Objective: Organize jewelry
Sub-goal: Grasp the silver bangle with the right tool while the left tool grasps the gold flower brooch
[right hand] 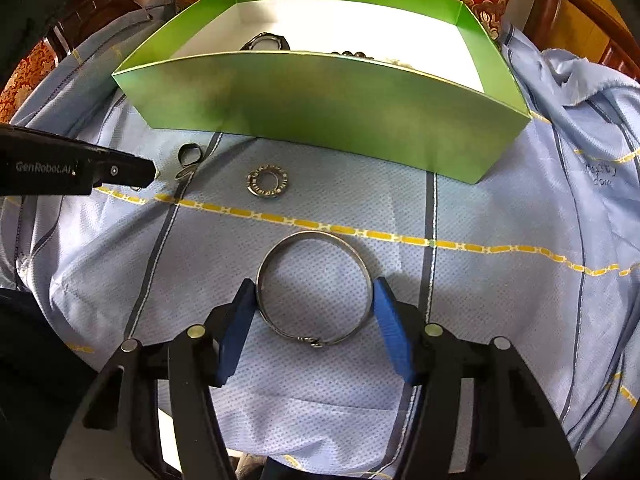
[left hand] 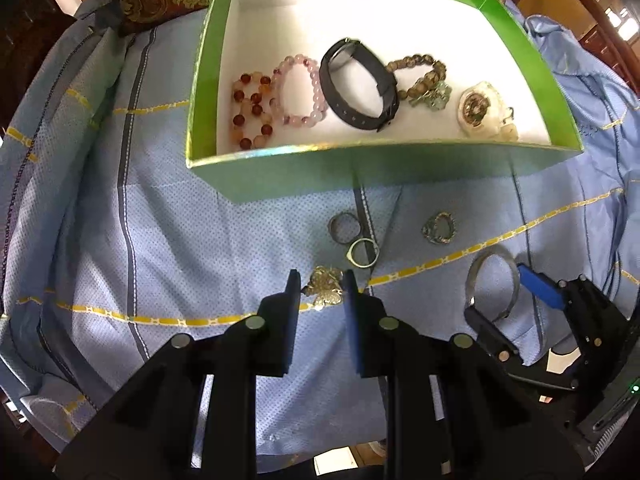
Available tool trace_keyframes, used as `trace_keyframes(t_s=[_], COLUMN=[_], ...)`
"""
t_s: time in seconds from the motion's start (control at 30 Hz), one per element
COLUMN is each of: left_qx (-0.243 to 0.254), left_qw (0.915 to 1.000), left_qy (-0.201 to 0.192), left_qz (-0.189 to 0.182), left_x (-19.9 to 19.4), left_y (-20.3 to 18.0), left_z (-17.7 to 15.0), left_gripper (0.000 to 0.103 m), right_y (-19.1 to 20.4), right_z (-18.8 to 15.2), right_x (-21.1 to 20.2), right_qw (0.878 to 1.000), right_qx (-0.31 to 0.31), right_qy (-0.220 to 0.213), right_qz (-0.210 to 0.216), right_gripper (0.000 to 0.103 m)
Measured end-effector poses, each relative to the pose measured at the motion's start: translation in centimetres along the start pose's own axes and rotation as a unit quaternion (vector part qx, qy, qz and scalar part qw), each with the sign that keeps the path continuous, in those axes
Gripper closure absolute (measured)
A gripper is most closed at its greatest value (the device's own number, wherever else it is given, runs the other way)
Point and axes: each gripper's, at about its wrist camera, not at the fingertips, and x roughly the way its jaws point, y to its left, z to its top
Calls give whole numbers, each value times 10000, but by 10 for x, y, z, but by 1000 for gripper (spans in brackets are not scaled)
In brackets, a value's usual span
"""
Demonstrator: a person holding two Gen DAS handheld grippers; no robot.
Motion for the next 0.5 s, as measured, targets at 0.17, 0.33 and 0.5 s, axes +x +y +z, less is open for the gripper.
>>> trace_keyframes(t_s=[0.17,0.33,0.5], left_qx=[7,56,141], left_qw=[9994,9983,9962], left_qy=[-265,-470,-819], left_qz=[-216,-335,-279], left_x=[-23,-45,-67], left_y=[-1,-6,-11], left_z=[0,-1,0], left_gripper=[82,82,81], right_y=[-2,-5,-12], right_z=[2,8,26], right_x=[-7,-23,-62], right_qw=[9999,9998,9976], right_qx=[-62,29,-6], right_qy=[-71,-179,-675], right_qz=[-88,78,122], right_gripper=[44,44,44])
